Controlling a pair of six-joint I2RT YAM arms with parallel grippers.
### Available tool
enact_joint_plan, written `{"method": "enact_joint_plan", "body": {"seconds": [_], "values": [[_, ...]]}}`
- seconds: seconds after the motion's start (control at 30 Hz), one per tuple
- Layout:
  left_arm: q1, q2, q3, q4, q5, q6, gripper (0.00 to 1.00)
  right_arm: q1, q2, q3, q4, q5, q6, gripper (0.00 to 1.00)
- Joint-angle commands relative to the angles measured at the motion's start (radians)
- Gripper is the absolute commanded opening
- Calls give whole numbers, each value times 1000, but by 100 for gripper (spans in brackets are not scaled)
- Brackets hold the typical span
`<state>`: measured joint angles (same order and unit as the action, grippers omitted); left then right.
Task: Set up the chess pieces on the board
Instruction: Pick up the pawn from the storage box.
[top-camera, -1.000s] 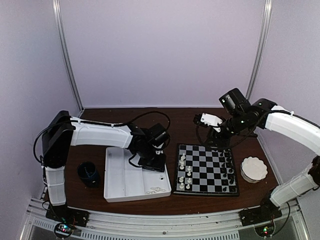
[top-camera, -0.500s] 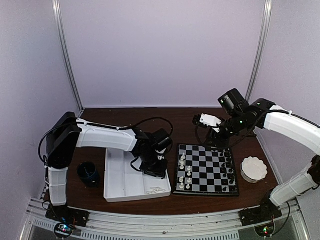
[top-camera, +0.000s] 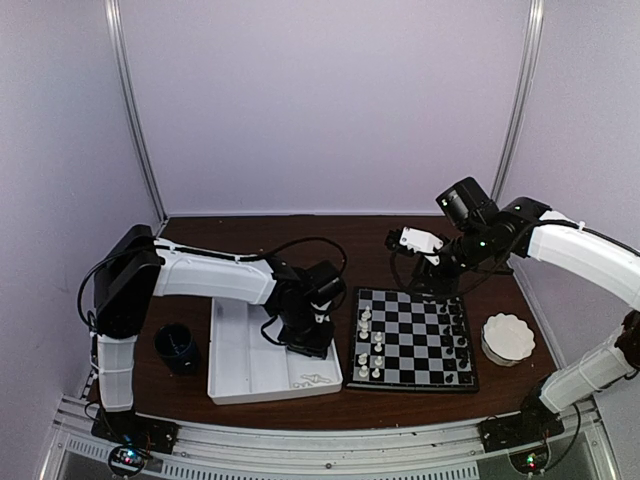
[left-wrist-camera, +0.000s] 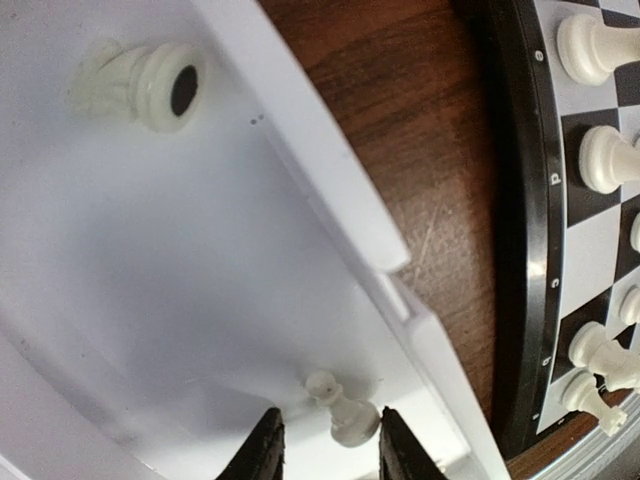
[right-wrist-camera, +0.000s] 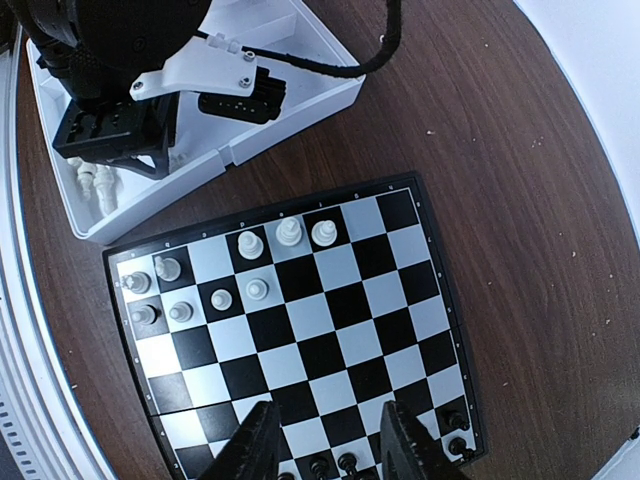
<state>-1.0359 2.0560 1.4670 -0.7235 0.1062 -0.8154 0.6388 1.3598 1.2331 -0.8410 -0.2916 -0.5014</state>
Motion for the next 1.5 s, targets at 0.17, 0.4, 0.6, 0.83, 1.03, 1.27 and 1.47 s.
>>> {"method": "enact_joint_plan", "body": {"seconds": [0.17, 0.4, 0.6, 0.83, 1.03, 1.27, 1.47], "values": [[0, 36, -5, -16, -67, 17, 32, -4, -24, -1, 13, 1, -1, 37], [0, 42, -25, -16, -91, 22, 29, -4, -23, 2, 11, 3, 0, 37], [0, 46, -21, -14, -163, 45, 24, -4, -21, 3, 10, 4, 0, 37], [-1, 69, -13, -30, -182, 55, 20, -4, -20, 3, 8, 5, -1, 37], [0, 50, -25, -31, -190, 95, 18, -4, -16, 6, 10, 3, -2, 37], [-1, -66, -100, 55, -217, 229, 17, -4, -13, 14, 2, 1, -1, 37], [23, -196, -218, 182, -175, 342, 16, -4, 2, 23, -4, -23, 11, 37]]}}
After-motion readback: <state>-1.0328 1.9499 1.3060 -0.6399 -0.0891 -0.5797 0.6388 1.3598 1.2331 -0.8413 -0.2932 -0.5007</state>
